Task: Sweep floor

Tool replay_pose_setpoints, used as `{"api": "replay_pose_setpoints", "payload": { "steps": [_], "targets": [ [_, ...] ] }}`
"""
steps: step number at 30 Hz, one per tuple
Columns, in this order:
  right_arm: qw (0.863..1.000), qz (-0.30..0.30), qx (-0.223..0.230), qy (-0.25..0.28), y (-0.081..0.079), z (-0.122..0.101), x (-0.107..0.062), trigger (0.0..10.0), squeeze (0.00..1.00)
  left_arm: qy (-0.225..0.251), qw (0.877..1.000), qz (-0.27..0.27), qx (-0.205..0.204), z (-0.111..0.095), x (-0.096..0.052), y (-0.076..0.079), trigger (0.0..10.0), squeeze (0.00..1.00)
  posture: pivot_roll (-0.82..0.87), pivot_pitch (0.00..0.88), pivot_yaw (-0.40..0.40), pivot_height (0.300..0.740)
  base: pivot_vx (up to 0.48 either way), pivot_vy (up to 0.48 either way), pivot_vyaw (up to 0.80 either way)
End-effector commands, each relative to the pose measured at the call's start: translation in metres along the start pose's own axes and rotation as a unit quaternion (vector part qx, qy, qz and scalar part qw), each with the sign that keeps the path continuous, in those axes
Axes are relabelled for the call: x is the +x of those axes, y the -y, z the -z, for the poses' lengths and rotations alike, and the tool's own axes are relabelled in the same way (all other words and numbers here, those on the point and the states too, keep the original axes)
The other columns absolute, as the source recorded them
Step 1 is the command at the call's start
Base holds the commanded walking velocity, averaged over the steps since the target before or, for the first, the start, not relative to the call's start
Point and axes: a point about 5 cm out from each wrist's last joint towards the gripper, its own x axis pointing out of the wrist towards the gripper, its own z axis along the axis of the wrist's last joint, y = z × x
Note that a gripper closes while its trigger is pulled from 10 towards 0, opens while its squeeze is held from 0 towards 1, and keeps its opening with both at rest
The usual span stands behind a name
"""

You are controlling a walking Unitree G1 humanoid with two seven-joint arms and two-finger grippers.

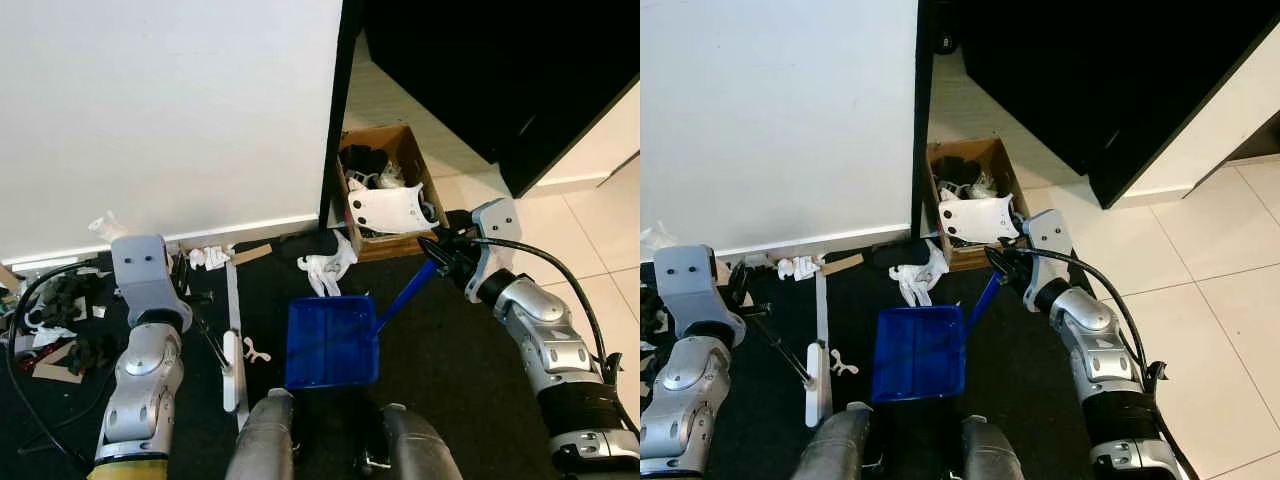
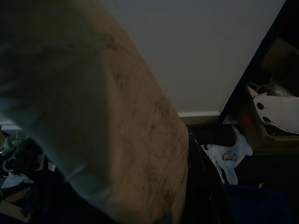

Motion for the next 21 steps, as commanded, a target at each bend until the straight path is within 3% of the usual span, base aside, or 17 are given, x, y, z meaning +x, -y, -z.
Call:
{"api": "replay_pose_setpoints", "payload": {
  "steps": [1, 16, 21],
  "targets": [
    [1.0, 0.006, 0.001, 0.009, 0.0018, -0.0007, -0.0022, 10.0, 0.0, -0.01, 1.0, -0.006, 0.006, 0.0048, -0.0015, -0.0015, 10.0, 0.0, 0.04, 0.205, -0.031, 0.74, 0.0, 0.0, 0.0],
    [1.0, 0.005, 0.003, 0.009, 0.0012, -0.0004, -0.0024, 10.0, 0.0, -0.007, 1.0, -0.001, 0.003, 0.0049, -0.0008, 0.0006, 10.0, 0.0, 0.04, 0.206, -0.03, 0.74, 0.371, -0.084, 0.0],
    [1.0, 0.006, 0.003, 0.009, 0.0015, -0.0005, -0.0023, 10.0, 0.0, -0.008, 1.0, -0.002, -0.005, 0.0051, -0.0005, 0.0013, 10.0, 0.0, 0.04, 0.206, -0.031, 0.74, 0.178, 0.0, 0.0]
  ]
}}
